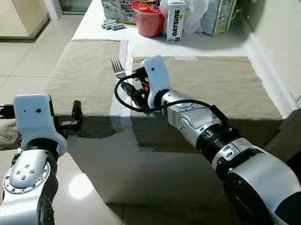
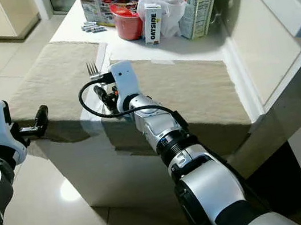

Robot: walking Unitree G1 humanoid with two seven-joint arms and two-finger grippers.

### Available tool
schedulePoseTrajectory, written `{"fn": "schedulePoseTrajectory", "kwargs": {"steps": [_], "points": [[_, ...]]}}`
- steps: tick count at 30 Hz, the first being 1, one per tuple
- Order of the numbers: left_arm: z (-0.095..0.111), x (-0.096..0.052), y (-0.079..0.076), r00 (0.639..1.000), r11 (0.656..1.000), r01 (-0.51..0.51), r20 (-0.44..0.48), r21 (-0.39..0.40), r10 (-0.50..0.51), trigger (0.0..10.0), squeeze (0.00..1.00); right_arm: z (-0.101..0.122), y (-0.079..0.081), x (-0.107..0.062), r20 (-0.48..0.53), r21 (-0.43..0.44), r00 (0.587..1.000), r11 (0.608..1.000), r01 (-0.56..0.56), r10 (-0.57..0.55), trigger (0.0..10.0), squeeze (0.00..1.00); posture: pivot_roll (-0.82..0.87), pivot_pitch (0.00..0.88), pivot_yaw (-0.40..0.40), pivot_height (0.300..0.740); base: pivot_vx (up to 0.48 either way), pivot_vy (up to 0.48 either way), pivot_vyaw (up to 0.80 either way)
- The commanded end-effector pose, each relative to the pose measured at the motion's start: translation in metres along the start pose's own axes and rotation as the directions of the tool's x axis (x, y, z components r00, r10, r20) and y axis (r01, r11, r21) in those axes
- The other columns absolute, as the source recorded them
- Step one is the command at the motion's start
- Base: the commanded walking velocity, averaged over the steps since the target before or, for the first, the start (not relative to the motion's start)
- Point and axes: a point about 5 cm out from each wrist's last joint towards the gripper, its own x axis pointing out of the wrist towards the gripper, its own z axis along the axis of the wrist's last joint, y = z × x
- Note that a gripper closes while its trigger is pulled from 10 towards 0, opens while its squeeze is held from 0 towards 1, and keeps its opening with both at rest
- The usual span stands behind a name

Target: Setting the table

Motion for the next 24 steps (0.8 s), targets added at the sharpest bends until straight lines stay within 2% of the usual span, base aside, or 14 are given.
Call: {"fn": "schedulePoseTrajectory", "kwargs": {"steps": [1,8,16,19,24], "points": [[0.007,0.000,-0.003,1.000,1.000,0.010,0.021,-0.011,-0.010,10.0,0.00,-0.013,0.060,0.009,-0.049,0.083,0.990,0.988,-0.131,0.135,0.0,0.00,0.23,0.097,-0.090,0.740,0.000,0.000,0.00],[0.007,0.001,-0.003,1.000,1.000,0.012,0.023,-0.011,-0.012,10.0,0.00,-0.013,0.056,0.008,-0.040,0.065,0.991,0.990,-0.124,0.127,0.0,0.00,0.22,0.098,-0.091,0.740,0.000,0.000,0.00],[0.008,0.002,-0.006,0.999,1.000,0.013,0.036,-0.006,-0.012,10.0,0.00,0.008,0.049,0.006,0.117,-0.060,0.987,0.992,-0.107,0.114,0.0,0.00,0.22,0.104,-0.088,0.740,0.000,0.000,0.00],[0.008,0.002,-0.006,0.999,1.000,0.015,0.038,-0.008,-0.015,10.0,0.00,0.009,0.047,0.006,0.129,-0.061,0.986,0.993,-0.100,0.108,0.0,0.00,0.22,0.106,-0.089,0.740,0.000,0.000,0.00],[0.008,0.002,-0.007,0.999,1.000,0.017,0.039,-0.009,-0.016,10.0,0.00,0.020,0.047,0.004,0.210,-0.082,0.972,0.992,-0.092,0.107,0.0,0.00,0.22,0.107,-0.090,0.740,0.000,0.000,0.00]]}}
